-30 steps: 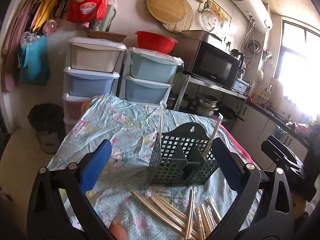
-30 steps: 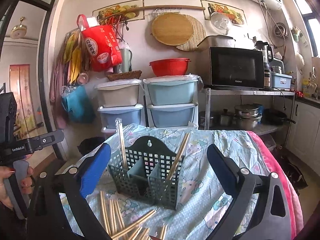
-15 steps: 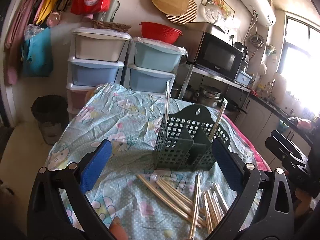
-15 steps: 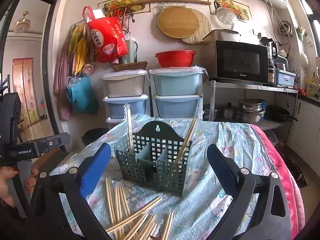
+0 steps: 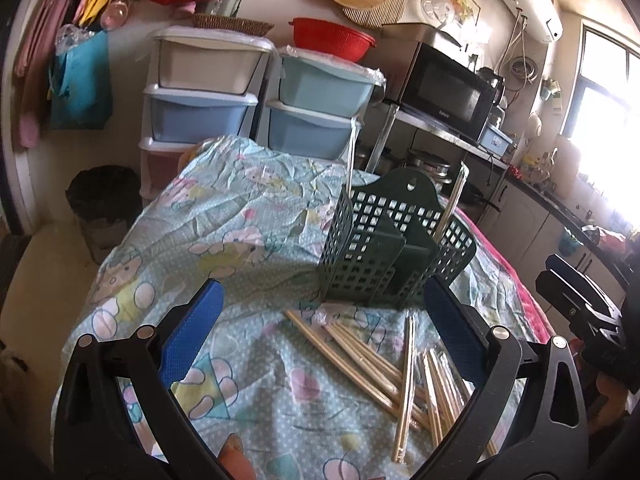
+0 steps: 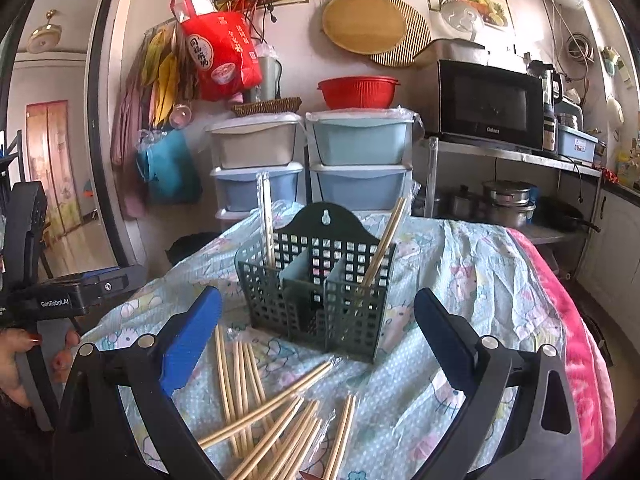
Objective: Organize utensils
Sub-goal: 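Withdraw both open tools up and away from the caddy, then reach down and close the right tool on a chopstick while the left grasps another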
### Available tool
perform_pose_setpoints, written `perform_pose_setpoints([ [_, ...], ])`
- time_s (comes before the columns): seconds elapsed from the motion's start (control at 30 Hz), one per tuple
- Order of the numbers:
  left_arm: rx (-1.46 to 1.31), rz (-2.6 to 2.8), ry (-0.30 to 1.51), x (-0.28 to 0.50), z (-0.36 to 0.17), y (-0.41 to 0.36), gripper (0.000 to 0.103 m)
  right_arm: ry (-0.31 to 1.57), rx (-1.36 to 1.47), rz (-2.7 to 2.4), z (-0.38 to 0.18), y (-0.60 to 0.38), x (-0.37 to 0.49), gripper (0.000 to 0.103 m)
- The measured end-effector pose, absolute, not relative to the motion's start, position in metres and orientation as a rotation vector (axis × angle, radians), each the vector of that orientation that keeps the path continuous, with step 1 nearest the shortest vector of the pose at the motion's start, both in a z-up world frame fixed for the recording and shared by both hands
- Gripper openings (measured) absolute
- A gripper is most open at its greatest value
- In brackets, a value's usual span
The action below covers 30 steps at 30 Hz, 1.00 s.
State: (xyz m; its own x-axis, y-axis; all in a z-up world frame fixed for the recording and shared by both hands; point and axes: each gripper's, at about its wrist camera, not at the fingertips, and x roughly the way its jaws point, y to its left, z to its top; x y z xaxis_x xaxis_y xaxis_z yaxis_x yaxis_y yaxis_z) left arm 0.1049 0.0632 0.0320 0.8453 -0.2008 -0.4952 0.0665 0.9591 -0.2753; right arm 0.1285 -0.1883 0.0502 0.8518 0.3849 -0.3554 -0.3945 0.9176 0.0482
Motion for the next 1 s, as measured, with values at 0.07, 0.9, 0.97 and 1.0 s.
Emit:
perform_pose_setpoints([
  [0.07,-0.254,-0.149,0.563,0.104,0.025,0.063,0.092,0.375,-0.029,0.410,0.047,-0.189,0.128,0.094],
  [0.9,-0.333,-0.218,0.881,0.138,-0.055,0.059,0.050,0.685,-0.051,0.450,-0.014,-0.178,0.169,0.067],
  [0.97,-0.360,-0.222,0.904,0.145,-0.059,0.063,0.045,0.714,-0.055,0.448,-0.020,-0.173,0.176,0.064],
  [1.0,-0.380,-0.224,0.911,0.149,-0.060,0.066,0.043,0.732,-0.051,0.451,-0.023,-0.171,0.180,0.063],
])
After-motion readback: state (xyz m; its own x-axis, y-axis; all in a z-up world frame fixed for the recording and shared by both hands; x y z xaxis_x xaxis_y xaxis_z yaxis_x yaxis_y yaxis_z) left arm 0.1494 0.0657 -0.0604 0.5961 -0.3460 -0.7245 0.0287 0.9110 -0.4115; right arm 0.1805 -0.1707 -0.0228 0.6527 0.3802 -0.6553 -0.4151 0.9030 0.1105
